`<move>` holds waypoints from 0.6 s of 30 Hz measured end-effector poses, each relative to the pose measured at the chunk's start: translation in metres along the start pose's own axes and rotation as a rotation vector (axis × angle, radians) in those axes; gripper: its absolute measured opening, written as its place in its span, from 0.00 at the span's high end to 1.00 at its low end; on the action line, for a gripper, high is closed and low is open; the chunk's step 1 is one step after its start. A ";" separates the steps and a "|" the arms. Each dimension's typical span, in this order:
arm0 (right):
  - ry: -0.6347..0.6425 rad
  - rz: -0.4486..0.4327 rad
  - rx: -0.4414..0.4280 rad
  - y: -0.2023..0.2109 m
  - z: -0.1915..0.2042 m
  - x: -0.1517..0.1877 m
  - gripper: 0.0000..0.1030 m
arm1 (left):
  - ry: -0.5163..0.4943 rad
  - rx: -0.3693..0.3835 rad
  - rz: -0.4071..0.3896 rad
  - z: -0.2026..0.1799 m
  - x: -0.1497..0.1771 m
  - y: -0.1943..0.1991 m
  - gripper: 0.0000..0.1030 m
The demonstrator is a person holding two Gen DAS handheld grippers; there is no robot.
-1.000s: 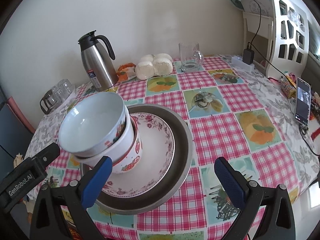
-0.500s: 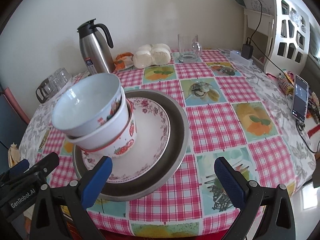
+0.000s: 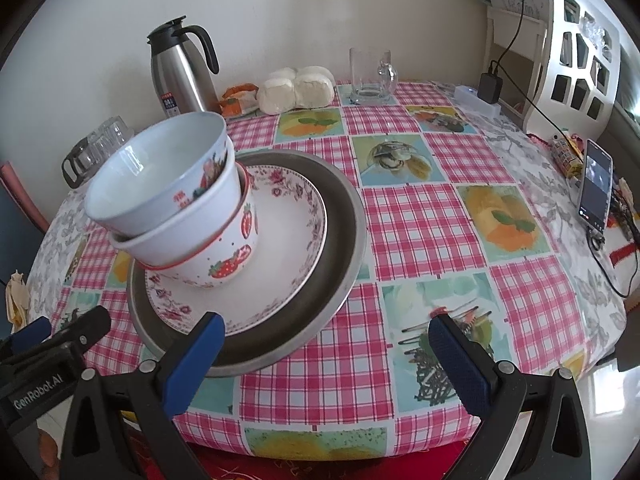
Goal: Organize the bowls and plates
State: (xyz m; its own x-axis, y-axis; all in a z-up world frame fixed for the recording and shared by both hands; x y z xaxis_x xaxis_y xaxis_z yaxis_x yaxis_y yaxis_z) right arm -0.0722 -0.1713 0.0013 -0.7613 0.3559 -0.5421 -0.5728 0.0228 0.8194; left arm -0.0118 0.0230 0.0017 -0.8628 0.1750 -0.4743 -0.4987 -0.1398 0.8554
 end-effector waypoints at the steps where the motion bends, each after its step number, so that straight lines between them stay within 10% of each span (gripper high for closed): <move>1: 0.000 0.003 0.000 0.000 0.000 0.001 0.00 | 0.001 0.000 0.004 0.000 0.000 -0.001 0.03; 18: -0.020 0.014 0.001 0.002 -0.005 0.007 0.00 | -0.055 -0.054 0.050 -0.003 0.007 -0.006 0.03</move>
Point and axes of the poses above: each gripper's, at about its wrist camera, not at the fingertips, and y roughly against the way its jaws point, z to its left, x to its underside, the point moved 5 cm from there along -y, roughly the way its jaws point, and after that the axes turned 12 degrees about -x, right-handed, at the moved point
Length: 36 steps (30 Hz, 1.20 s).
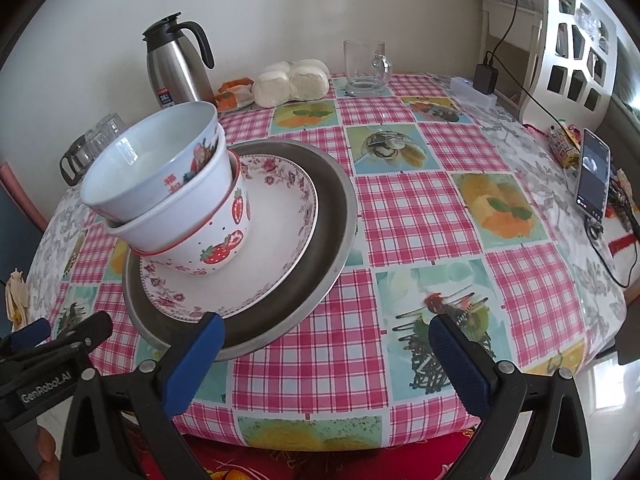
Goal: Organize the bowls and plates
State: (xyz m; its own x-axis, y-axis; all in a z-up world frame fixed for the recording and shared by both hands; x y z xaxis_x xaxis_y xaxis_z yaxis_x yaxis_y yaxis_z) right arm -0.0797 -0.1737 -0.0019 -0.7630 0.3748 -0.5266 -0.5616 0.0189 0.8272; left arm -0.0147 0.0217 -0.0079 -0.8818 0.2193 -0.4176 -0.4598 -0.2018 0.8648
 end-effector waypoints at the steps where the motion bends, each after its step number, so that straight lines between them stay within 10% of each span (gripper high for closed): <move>1: -0.001 0.000 0.000 0.000 0.000 0.000 0.00 | -0.001 -0.002 -0.001 0.000 0.000 0.000 0.03; 36: -0.025 0.011 0.003 -0.002 -0.012 0.003 0.00 | -0.011 -0.029 0.041 0.002 0.002 -0.008 0.03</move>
Point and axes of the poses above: each gripper's, at about its wrist camera, not at the fingertips, and y roughly against the way its jaws point, z to its left, x to its underside, the point moved 5 cm from there along -y, roughly the way its jaws point, and after that the axes turned 12 degrees about -x, right-handed, at the moved point
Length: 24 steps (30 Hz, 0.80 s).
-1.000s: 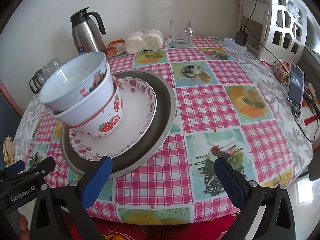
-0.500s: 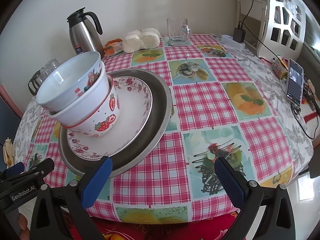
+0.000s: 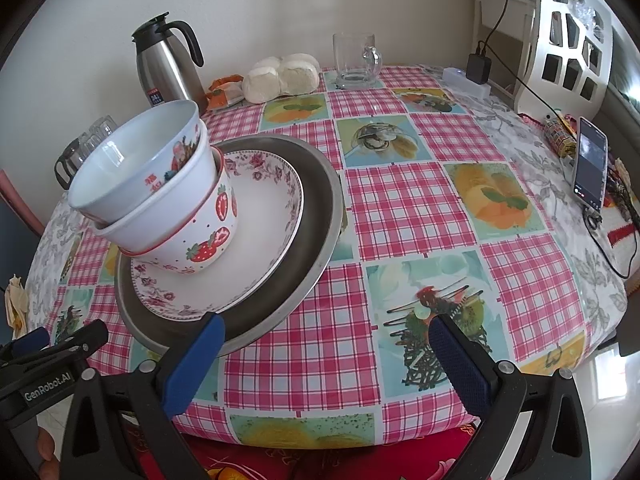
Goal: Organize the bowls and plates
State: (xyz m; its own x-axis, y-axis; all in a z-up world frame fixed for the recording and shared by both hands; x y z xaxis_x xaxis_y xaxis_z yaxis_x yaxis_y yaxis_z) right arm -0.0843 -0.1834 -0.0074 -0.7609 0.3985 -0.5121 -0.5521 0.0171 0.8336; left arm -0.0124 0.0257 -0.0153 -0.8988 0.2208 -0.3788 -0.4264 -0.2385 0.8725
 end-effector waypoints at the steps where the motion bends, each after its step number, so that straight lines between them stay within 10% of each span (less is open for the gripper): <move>1: 0.000 0.001 0.001 0.000 0.000 -0.001 0.00 | -0.001 0.000 0.000 0.000 0.000 0.000 0.03; 24: 0.000 0.005 0.003 -0.002 0.002 -0.001 0.00 | -0.009 -0.003 0.008 -0.001 0.000 -0.001 0.03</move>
Point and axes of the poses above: each gripper's, at about its wrist camera, not at the fingertips, and y roughly against the way its jaws point, z to its left, x to its underside, the point moved 5 cm from there along -y, roughly the way its jaws point, and after that the axes turned 12 degrees about -x, right-handed, at the moved point
